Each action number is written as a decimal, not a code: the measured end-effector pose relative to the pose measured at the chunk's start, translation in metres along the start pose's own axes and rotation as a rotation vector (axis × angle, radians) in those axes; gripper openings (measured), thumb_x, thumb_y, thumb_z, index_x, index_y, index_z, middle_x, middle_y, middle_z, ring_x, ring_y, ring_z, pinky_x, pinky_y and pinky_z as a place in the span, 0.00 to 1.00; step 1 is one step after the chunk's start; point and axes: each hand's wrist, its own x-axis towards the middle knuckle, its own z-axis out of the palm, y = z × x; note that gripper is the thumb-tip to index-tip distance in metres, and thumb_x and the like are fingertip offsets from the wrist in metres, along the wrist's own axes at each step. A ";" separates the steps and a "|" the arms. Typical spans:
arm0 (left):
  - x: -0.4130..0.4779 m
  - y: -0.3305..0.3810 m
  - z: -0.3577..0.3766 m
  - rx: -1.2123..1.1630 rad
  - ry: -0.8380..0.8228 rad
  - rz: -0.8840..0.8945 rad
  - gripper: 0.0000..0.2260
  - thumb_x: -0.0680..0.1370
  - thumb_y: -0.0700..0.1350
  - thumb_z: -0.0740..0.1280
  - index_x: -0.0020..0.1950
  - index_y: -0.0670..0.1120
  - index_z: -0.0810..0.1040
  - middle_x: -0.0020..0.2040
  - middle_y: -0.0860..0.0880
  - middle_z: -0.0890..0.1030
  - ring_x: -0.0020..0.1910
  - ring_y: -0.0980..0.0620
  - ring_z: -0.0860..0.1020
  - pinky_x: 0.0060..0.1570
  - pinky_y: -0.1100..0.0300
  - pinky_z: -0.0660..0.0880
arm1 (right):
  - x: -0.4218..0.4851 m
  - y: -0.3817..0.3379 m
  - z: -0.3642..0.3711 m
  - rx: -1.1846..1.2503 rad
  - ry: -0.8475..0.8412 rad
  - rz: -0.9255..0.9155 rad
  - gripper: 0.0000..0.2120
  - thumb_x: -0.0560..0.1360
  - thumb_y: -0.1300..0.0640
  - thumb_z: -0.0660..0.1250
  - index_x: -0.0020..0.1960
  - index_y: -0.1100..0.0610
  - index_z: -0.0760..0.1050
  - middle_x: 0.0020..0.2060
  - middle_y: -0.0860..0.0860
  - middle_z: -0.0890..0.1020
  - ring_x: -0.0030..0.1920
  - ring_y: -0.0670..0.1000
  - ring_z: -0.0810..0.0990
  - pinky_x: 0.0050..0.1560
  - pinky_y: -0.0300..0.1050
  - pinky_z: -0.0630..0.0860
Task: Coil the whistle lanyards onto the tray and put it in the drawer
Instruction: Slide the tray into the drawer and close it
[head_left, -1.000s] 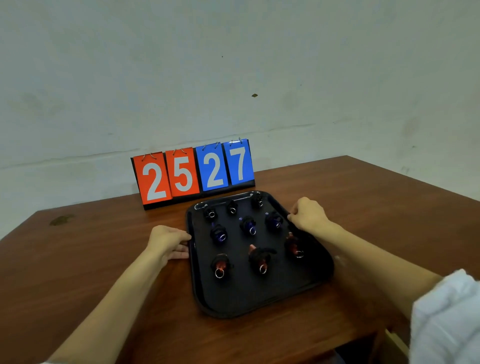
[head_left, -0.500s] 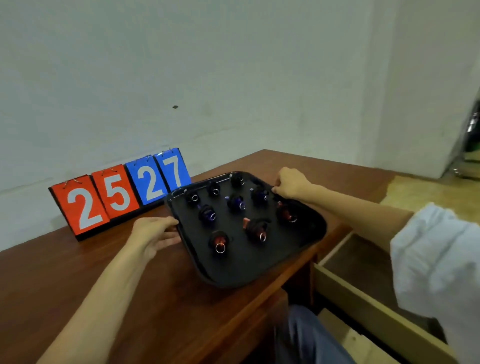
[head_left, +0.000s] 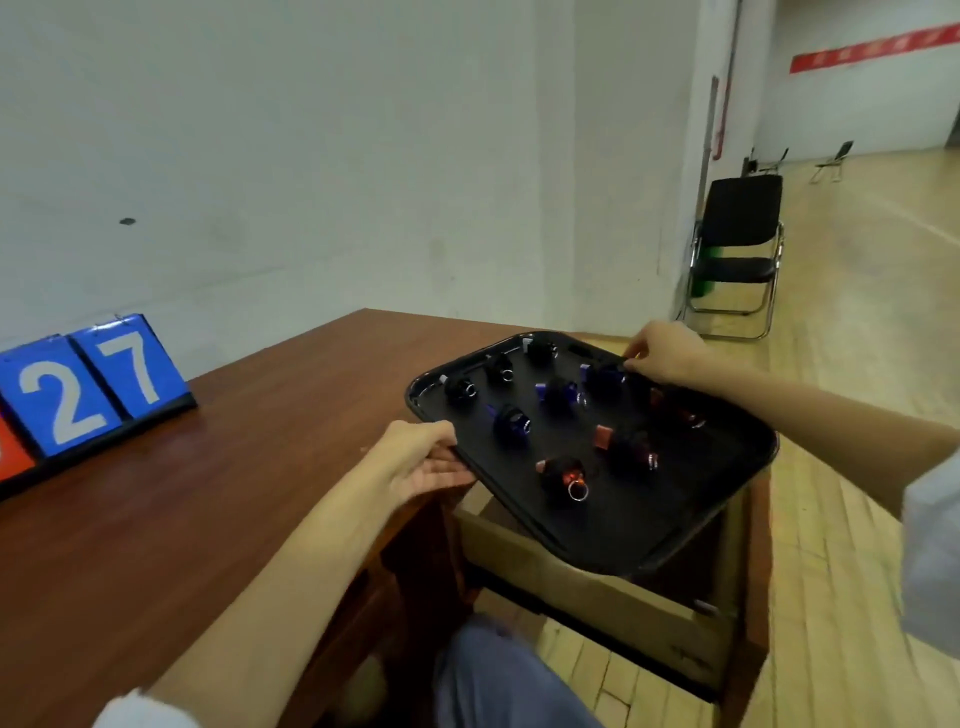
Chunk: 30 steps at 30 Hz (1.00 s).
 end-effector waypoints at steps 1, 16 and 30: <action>0.004 -0.005 0.014 0.030 -0.026 -0.009 0.02 0.73 0.31 0.63 0.44 0.34 0.75 0.30 0.40 0.78 0.27 0.46 0.80 0.28 0.56 0.79 | -0.004 0.015 -0.002 -0.005 0.003 0.008 0.10 0.75 0.58 0.67 0.54 0.61 0.81 0.48 0.58 0.83 0.48 0.55 0.81 0.49 0.47 0.77; 0.052 -0.081 0.124 0.131 -0.182 -0.194 0.39 0.74 0.30 0.63 0.75 0.45 0.42 0.45 0.34 0.78 0.35 0.42 0.82 0.36 0.51 0.82 | -0.008 0.169 0.060 0.026 -0.111 0.172 0.10 0.75 0.58 0.67 0.54 0.58 0.80 0.51 0.55 0.82 0.42 0.49 0.75 0.32 0.34 0.67; 0.102 -0.097 0.109 0.117 -0.075 -0.328 0.35 0.74 0.31 0.62 0.75 0.45 0.48 0.46 0.36 0.75 0.38 0.41 0.80 0.33 0.50 0.81 | 0.054 0.159 0.110 -0.017 -0.204 0.122 0.12 0.75 0.56 0.66 0.57 0.56 0.78 0.53 0.52 0.82 0.48 0.48 0.79 0.45 0.37 0.76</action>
